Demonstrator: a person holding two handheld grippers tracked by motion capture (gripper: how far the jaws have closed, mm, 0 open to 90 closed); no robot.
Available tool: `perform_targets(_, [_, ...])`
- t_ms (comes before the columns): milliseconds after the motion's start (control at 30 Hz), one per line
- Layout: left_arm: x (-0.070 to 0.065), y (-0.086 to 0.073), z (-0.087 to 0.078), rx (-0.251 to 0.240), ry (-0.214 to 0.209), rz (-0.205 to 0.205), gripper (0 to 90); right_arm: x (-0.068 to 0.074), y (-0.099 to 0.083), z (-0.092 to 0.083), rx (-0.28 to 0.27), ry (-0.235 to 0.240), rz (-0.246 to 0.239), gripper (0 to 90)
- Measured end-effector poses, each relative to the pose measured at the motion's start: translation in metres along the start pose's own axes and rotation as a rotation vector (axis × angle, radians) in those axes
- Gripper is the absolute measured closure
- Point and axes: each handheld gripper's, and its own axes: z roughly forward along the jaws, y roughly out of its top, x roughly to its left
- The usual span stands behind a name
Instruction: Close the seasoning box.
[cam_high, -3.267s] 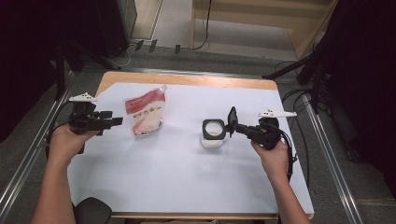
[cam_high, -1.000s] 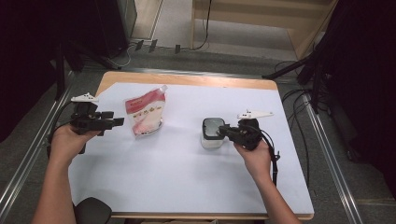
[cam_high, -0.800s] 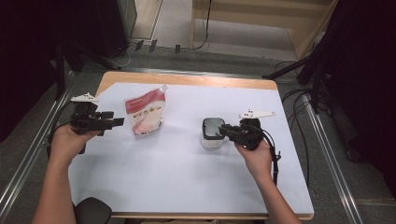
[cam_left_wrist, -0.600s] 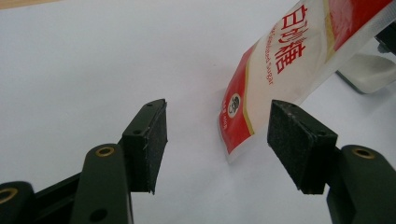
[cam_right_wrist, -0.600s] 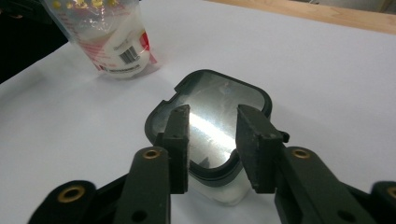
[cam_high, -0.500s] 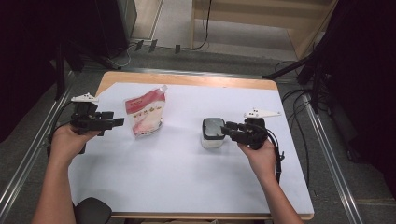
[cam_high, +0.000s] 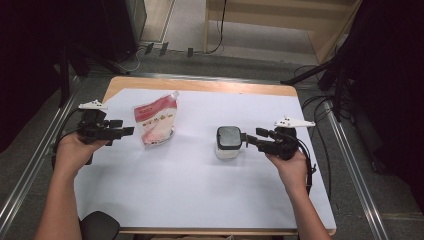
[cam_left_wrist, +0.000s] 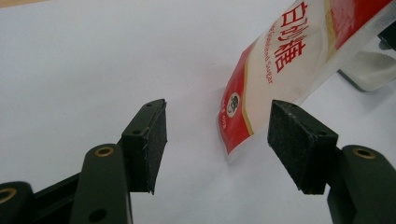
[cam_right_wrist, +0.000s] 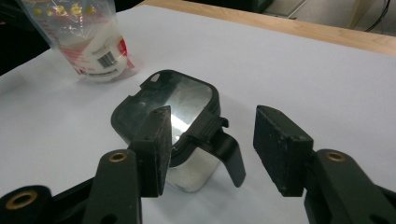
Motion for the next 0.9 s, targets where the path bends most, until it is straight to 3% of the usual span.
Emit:
perform_targets(267, [0.001, 0.000, 0.001, 0.003, -0.007, -0.004, 38.4, -0.014, -0.005, -0.012, -0.018, -0.046, -0.017, 35.4])
perform_targets(333, [0.000, 0.001, 0.002, -0.002, -0.009, -0.007, 38.4, -0.015, -0.008, -0.013, -0.028, -0.076, -0.022, 32.8])
perform_targets(500, [0.000, 0.001, 0.003, 0.005, -0.008, -0.003, 38.4, -0.022, -0.015, -0.015, -0.029, -0.114, -0.019, 29.5])
perform_targets(900, [0.001, 0.001, 0.004, 0.013, -0.012, 0.001, 38.4, -0.037, -0.027, -0.017, -0.026, -0.147, 0.016, 27.2])
